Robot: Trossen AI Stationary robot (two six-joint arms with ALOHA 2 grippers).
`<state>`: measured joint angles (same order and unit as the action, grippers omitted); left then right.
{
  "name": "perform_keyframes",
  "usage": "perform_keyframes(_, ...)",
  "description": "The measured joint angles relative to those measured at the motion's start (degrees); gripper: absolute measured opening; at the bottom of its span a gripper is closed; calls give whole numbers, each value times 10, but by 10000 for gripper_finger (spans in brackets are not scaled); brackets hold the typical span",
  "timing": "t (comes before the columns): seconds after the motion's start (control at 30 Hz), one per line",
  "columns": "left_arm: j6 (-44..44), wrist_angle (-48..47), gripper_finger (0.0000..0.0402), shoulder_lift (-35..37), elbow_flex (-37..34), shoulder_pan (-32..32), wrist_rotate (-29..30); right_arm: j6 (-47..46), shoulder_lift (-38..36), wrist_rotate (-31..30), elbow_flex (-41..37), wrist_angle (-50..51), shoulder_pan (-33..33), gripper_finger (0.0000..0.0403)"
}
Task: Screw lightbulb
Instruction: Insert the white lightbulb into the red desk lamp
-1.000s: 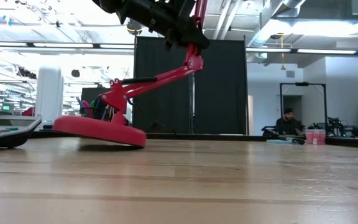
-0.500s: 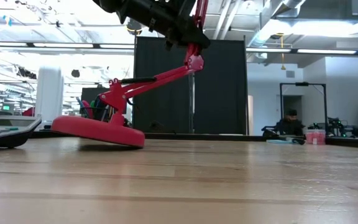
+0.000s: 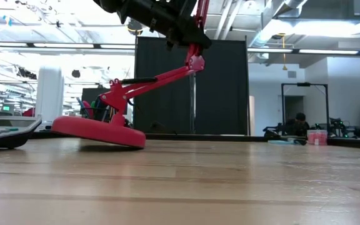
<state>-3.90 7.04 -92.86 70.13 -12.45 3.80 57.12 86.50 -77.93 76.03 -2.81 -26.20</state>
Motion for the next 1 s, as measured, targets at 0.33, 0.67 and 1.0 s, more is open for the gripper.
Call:
perform_keyframes(0.33,1,0,59,0,0,0,1,149,0,0,0,6,32,395)
perform_keyframes(0.67,-2,-2,59,0,0,0,1,169,0,14,0,10,56,395)
perform_keyframes(1.0,-3,-1,59,0,0,0,0,198,0,25,0,4,53,395)
